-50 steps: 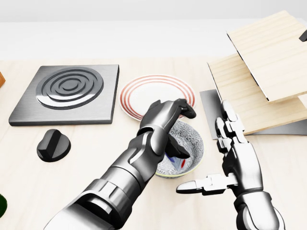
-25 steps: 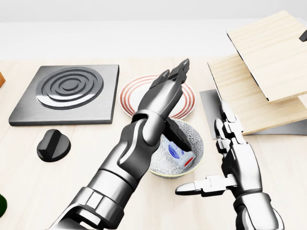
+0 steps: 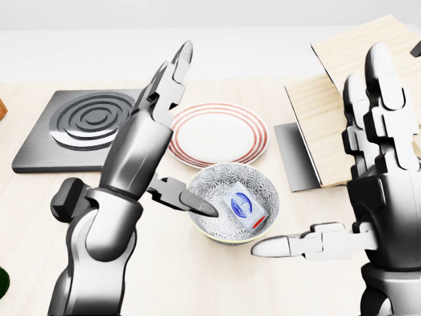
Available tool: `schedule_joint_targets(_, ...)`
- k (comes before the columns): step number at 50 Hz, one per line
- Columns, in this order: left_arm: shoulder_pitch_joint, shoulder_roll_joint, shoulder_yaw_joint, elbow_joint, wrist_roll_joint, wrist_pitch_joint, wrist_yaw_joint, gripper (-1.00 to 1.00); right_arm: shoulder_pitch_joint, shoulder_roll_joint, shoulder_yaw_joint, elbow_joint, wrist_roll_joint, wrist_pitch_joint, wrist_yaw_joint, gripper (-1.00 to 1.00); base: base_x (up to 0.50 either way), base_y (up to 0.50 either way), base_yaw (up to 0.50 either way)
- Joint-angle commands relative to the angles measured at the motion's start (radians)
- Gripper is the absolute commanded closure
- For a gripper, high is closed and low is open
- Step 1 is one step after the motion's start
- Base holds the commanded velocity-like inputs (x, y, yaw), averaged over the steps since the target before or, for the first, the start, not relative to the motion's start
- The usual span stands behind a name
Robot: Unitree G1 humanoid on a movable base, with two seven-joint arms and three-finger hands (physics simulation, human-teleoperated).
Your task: Pick up the cream cheese and put it in the bowl.
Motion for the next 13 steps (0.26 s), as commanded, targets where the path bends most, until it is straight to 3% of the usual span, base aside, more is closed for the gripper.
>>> schedule_joint_targets(1, 0.143, 0.030, -0.005, -0.443, -0.004, 0.000, -0.013, -1.00, -0.106, -0.017, -0.009, -0.226, -0.026, 0.000, -0.009, -1.00, 0.00, 0.00, 0.00)
schedule_joint_targets(5, 0.188, 0.010, -0.007, -0.566, -0.037, 0.000, -0.007, -1.00, -0.162, -0.024, -0.011, -0.263, -0.028, 0.000, -0.014, -1.00, 0.00, 0.00, 0.00)
schedule_joint_targets(13, 0.285, 0.034, -0.021, -0.735, -0.104, 0.000, -0.008, -1.00, -0.288, -0.041, 0.024, -0.353, -0.041, 0.000, -0.027, -1.00, 0.00, 0.00, 0.00)
